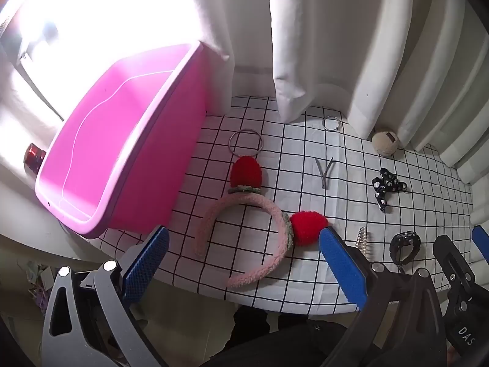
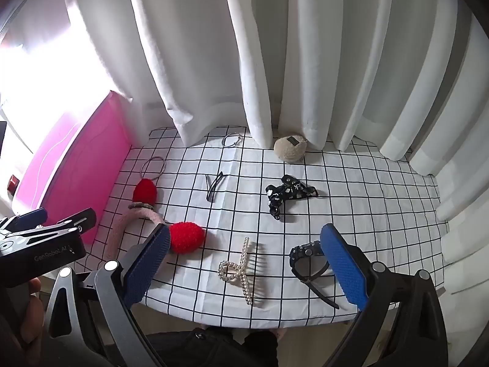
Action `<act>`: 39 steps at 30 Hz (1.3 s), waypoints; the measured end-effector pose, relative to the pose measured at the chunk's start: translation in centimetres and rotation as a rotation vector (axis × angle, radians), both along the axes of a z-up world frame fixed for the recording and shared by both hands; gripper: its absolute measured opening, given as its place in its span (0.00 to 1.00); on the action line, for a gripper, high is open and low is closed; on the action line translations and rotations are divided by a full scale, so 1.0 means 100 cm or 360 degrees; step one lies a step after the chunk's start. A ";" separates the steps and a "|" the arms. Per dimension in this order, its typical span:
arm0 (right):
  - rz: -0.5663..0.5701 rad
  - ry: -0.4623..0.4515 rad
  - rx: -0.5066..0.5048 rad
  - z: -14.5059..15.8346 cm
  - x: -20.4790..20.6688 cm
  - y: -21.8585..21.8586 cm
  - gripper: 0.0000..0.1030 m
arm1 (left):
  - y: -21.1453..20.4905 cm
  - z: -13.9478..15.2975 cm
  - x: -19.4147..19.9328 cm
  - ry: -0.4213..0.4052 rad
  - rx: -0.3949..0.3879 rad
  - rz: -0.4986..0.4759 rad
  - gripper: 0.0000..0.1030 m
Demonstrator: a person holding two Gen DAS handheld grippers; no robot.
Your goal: Organize jewelry
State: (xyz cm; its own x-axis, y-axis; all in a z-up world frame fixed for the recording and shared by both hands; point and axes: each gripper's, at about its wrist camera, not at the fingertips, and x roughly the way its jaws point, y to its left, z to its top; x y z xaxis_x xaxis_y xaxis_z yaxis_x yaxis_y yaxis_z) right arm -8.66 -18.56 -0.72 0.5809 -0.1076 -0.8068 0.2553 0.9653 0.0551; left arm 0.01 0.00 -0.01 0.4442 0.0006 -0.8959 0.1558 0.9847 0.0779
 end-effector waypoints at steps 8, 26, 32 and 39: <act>-0.0002 -0.0003 -0.0005 0.000 0.000 0.000 0.91 | -0.002 0.004 0.006 -0.0011 0.0017 0.0011 0.94; -0.0004 -0.0014 -0.0010 0.004 -0.001 0.001 0.91 | 0.000 0.011 0.004 -0.0050 -0.0032 0.0025 0.94; -0.0005 -0.0016 -0.0008 0.004 -0.001 -0.001 0.91 | -0.002 0.011 0.002 -0.0056 -0.0031 0.0020 0.94; -0.0006 -0.0019 -0.0008 0.005 0.000 -0.001 0.91 | -0.002 0.011 0.000 -0.0059 -0.0031 0.0015 0.94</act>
